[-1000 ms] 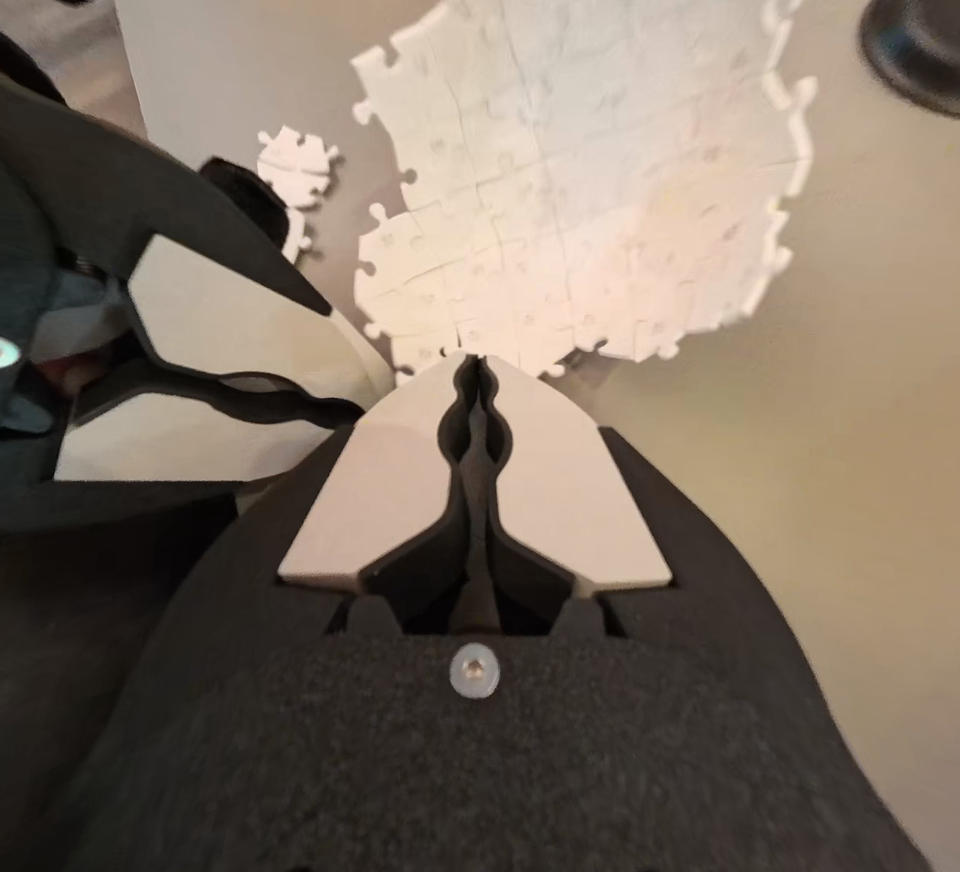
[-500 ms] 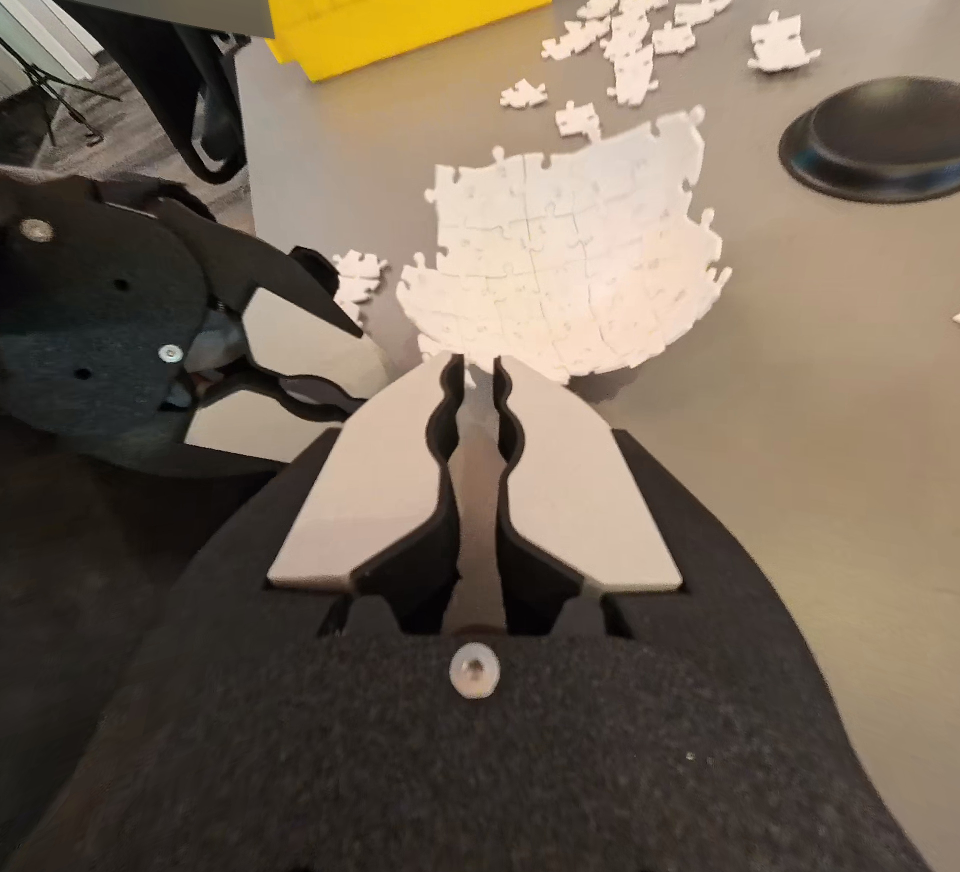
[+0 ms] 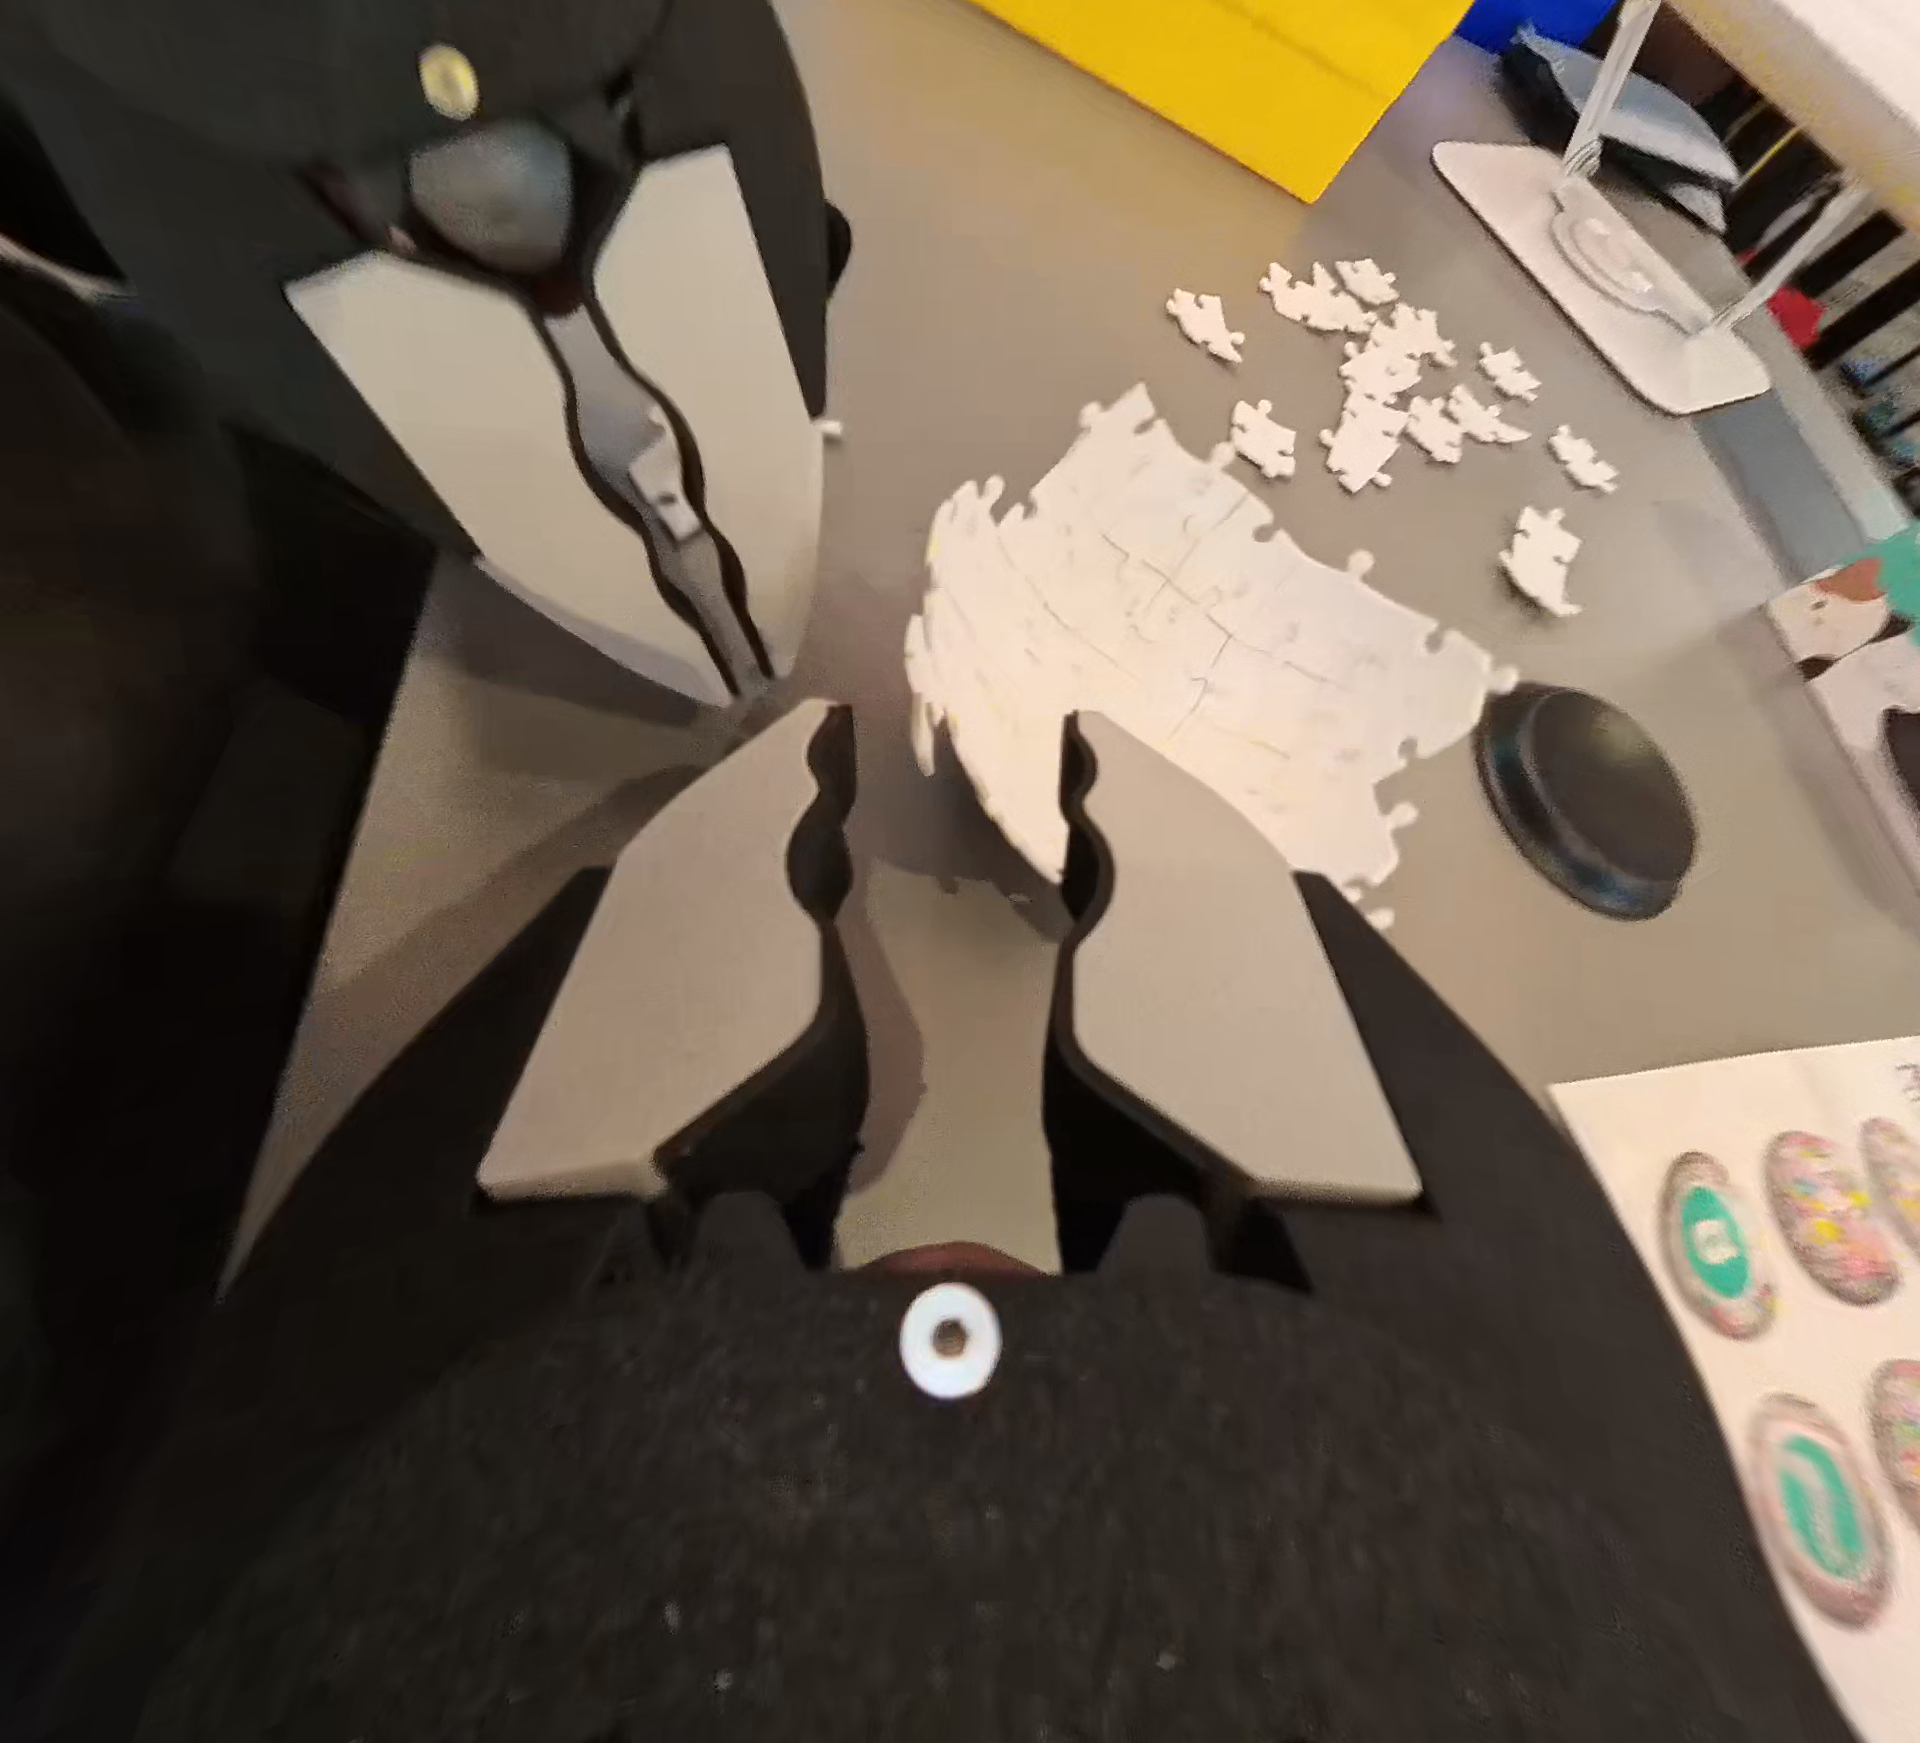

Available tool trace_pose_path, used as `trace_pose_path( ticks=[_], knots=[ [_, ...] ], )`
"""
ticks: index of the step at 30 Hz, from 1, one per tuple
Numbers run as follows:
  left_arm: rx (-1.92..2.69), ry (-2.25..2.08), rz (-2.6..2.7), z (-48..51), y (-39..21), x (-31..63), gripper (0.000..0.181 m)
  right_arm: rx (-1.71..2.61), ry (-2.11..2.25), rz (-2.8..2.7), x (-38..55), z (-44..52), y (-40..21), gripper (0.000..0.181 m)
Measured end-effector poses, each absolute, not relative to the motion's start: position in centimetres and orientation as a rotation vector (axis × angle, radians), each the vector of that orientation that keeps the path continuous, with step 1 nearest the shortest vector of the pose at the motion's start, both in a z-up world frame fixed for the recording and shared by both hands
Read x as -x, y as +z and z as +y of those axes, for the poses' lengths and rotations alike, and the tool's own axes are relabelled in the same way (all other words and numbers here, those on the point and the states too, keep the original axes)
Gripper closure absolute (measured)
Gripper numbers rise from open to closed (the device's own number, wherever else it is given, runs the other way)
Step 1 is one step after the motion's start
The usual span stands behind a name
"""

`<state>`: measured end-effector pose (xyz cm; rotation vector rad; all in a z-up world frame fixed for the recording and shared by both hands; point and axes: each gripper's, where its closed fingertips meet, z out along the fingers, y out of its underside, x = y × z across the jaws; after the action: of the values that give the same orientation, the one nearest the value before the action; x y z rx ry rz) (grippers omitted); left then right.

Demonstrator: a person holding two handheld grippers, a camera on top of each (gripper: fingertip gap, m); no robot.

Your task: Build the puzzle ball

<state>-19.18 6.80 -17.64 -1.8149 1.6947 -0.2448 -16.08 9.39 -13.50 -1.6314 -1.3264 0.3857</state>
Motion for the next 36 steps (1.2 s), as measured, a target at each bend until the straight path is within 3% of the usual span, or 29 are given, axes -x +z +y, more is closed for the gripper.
trace_pose_path(
  ticks=[9, 14, 26, 36],
  knots=[
    [1.858, -0.627, 1.504, 6.4, -15.4, 19.9, 0.177, 1.641, 0.121, -1.489, 16.7, 10.4, -15.0, 0.164],
    [1.922, -0.821, 1.415, 7.8, -14.7, 21.3, 0.178, 1.673, 0.077, -1.555, 17.6, 10.5, -15.5, 0.163],
    [1.95, -0.862, 1.421, 8.2, -15.9, 20.3, 0.181, 1.734, 0.139, -1.479, 18.3, 10.5, -15.4, 0.163],
    [1.995, -0.82, 1.352, 9.5, -15.7, 22.0, 0.171, 1.832, 0.145, -1.36, 19.3, 11.3, -15.7, 0.167]
  ],
)
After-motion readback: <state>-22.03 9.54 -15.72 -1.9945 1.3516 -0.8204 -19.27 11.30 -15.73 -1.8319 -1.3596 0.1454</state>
